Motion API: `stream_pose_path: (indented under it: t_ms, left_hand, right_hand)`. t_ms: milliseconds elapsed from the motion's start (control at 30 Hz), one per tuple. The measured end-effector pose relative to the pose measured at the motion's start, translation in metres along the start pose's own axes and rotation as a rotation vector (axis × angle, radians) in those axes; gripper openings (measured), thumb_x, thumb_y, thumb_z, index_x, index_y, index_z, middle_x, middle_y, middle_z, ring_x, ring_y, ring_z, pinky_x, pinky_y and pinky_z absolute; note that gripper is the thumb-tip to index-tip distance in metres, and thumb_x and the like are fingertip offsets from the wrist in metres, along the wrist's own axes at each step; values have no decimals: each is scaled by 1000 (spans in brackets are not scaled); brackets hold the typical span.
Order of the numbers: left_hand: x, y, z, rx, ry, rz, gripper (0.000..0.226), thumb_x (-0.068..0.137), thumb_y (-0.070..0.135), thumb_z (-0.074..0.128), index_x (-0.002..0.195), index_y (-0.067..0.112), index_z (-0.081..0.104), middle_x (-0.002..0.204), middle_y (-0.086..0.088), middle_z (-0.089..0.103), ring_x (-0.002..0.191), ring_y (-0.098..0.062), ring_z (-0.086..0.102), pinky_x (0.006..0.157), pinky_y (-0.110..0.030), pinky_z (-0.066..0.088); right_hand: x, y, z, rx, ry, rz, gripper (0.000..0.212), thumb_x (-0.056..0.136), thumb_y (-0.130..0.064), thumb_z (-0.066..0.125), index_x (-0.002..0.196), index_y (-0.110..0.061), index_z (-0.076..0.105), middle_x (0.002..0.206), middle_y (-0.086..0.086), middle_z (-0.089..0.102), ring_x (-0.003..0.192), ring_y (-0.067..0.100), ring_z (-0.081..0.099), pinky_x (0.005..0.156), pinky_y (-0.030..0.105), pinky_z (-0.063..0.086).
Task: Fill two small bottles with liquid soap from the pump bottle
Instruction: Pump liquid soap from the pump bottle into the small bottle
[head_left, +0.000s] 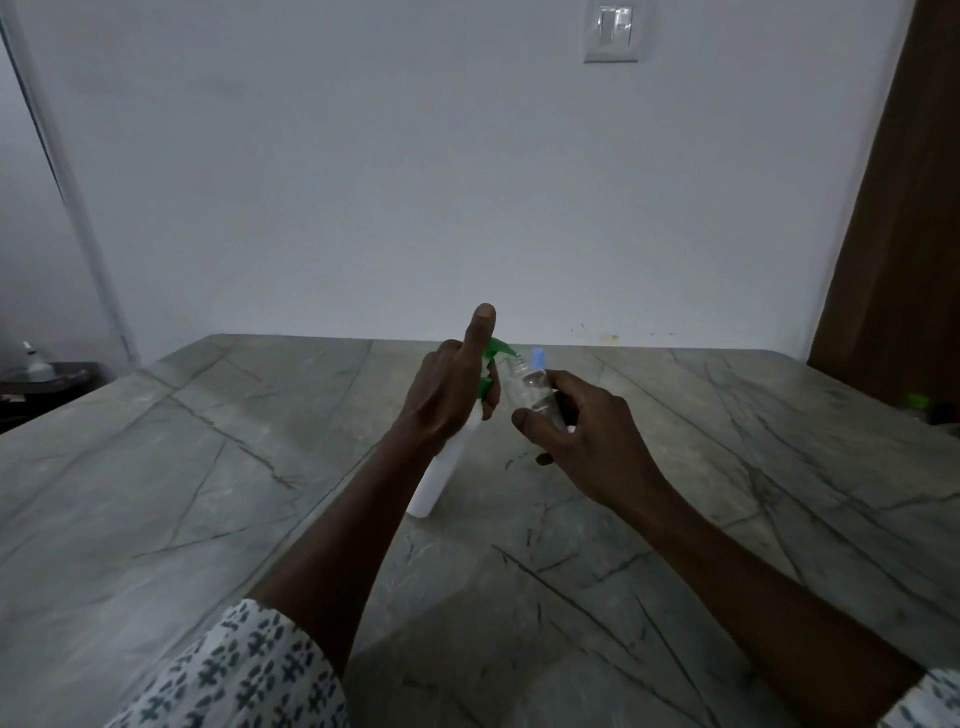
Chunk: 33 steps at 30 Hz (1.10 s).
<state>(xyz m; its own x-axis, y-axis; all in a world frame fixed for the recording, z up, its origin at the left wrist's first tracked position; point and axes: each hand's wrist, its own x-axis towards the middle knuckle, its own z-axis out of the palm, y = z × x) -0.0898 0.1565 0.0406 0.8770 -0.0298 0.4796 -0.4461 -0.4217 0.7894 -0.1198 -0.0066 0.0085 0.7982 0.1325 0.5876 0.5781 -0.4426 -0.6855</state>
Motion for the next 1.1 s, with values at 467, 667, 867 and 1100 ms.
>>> stream_pose_path:
  t_ms: [467, 667, 867, 1100]
  left_hand:
    - [-5, 3, -12, -61, -195, -10, 71, 104, 54, 27, 57, 8, 54, 56, -11, 59, 52, -24, 54, 67, -35, 46]
    - [-4, 8, -24, -96, -326, -51, 78, 105, 55, 19, 57, 4, 52, 55, -9, 56, 54, -20, 52, 69, -35, 44]
    - [-5, 9, -21, -102, -240, -37, 88, 103, 60, 4, 46, 17, 56, 54, -10, 57, 56, -21, 56, 70, -35, 48]
    - [-5, 8, -19, -106, -241, -42, 71, 107, 47, 22, 55, 8, 51, 54, -9, 56, 51, -21, 50, 63, -32, 43]
  right_hand:
    - [7, 9, -15, 10, -82, -25, 42, 89, -27, 69, 128, -15, 60, 97, 2, 73, 71, 6, 70, 63, 19, 57]
    - [6, 8, -20, 99, -146, -56, 42, 89, -27, 69, 129, -28, 57, 114, -9, 69, 98, 1, 66, 86, 25, 54]
    - [6, 5, -17, 135, -156, -70, 42, 90, -26, 68, 129, -31, 54, 114, -6, 69, 96, 3, 66, 85, 23, 55]
    - [6, 8, -14, 165, -179, -41, 48, 91, -29, 65, 137, -24, 50, 117, 5, 67, 86, 17, 71, 78, 30, 59]
